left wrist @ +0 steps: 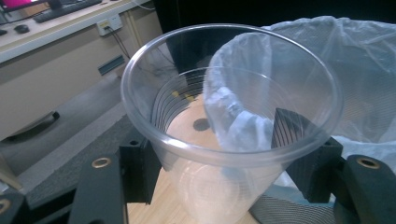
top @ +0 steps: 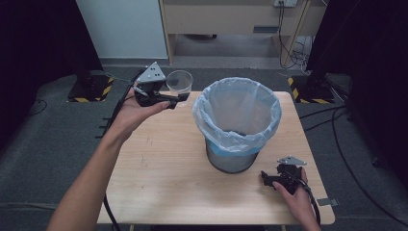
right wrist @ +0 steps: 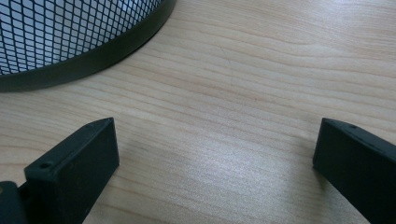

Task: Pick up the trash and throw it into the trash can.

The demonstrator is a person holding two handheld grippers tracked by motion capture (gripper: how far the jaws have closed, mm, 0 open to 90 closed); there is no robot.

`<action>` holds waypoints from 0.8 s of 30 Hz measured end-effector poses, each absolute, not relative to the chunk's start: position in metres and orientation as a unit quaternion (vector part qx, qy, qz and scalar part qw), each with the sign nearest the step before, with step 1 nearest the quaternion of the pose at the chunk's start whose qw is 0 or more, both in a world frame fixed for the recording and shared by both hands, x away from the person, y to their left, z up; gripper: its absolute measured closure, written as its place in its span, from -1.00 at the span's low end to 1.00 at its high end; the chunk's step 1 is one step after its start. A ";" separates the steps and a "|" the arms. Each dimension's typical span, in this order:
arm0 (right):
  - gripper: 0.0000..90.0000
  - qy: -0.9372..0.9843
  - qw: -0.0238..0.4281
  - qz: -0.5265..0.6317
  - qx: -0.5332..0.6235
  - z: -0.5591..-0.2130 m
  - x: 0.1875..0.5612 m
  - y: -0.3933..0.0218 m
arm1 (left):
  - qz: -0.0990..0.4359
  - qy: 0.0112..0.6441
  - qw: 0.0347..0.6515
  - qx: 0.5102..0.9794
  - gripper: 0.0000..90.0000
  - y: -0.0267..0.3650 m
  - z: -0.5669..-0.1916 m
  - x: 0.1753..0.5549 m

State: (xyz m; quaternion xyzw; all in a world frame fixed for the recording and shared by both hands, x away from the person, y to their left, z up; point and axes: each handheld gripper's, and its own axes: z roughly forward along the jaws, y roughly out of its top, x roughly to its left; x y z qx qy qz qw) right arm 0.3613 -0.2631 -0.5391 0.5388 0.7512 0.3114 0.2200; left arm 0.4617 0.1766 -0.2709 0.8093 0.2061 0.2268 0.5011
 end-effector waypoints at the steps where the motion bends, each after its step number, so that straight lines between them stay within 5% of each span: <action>1: -0.99 0.751 0.220 0.311 0.539 -0.539 0.361 -0.263 | 0.225 0.204 0.502 0.810 -0.22 0.176 -0.271 0.462; 24: -0.99 0.750 0.222 0.313 0.538 -0.539 0.361 -0.263 | 0.226 0.168 0.504 0.816 -0.24 0.134 -0.239 0.457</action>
